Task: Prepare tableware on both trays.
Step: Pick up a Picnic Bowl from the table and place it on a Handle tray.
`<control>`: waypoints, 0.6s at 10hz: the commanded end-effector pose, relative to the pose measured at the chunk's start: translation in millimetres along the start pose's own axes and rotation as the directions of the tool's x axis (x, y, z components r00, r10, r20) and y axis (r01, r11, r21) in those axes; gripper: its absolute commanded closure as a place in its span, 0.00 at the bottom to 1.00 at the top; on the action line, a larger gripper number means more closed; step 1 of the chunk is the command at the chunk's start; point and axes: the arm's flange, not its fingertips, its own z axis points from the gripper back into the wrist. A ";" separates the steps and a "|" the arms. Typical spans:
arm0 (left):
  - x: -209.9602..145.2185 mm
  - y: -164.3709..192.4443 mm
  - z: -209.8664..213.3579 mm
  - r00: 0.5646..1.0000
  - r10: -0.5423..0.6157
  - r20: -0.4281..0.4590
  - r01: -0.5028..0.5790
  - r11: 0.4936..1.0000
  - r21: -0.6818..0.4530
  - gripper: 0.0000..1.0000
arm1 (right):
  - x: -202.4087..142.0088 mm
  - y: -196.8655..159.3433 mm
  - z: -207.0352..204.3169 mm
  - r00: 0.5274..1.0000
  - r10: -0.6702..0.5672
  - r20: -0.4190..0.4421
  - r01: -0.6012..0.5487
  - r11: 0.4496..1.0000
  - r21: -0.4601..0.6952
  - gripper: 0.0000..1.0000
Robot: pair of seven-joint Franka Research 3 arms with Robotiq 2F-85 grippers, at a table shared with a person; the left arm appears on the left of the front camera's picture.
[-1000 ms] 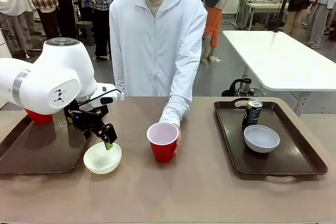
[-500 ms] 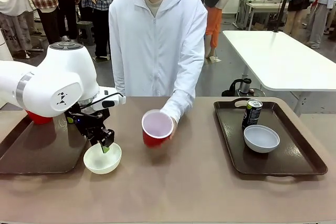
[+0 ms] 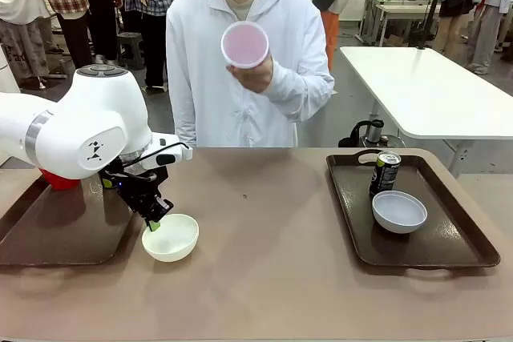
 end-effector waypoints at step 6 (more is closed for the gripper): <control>-45.7 23.8 113.7 0.990 0.117 0.083 -0.120 0.993 0.021 1.00 | -1.7 1.7 -0.3 1.000 0.004 0.004 -0.004 1.000 0.009 0.01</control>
